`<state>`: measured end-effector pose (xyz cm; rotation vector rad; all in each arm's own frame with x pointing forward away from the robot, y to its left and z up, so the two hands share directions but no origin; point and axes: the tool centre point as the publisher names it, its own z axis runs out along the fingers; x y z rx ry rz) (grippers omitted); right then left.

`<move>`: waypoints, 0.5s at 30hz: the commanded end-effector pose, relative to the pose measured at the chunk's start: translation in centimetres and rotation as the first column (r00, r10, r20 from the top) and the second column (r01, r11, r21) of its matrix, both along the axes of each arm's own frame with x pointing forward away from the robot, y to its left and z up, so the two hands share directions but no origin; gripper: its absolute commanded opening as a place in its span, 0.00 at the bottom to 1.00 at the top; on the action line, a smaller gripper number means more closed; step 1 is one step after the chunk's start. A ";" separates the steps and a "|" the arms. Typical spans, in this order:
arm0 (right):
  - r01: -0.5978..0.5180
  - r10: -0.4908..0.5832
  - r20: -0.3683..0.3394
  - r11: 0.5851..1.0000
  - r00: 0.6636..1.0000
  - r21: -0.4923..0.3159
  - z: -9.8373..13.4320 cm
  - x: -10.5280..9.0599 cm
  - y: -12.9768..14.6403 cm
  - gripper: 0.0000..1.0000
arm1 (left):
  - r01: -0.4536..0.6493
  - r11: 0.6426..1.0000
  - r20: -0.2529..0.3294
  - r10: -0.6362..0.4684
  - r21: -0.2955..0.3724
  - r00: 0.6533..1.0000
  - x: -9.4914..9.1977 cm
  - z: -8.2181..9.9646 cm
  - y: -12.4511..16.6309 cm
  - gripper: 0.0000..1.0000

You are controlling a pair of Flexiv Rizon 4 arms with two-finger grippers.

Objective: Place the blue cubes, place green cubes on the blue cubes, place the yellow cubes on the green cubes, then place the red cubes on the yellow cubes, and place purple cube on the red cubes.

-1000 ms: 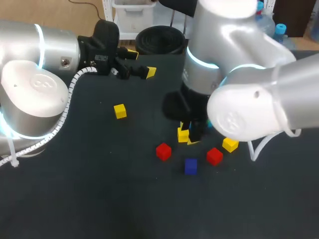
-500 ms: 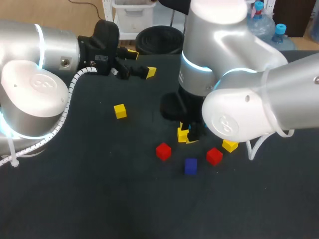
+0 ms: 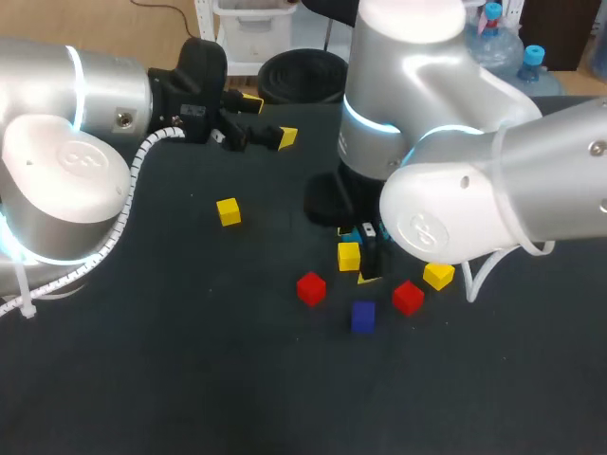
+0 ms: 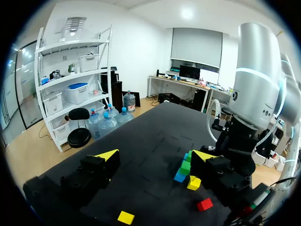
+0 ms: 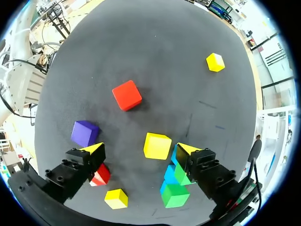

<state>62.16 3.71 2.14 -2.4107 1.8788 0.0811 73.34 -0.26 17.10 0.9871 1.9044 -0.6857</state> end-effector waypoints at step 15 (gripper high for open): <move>0.000 0.000 -0.005 1.000 1.000 -0.017 -1.2 0.7 0.5 1.00 | 0.001 1.000 0.005 -0.001 -0.006 1.000 0.0 -0.1 0.1 1.00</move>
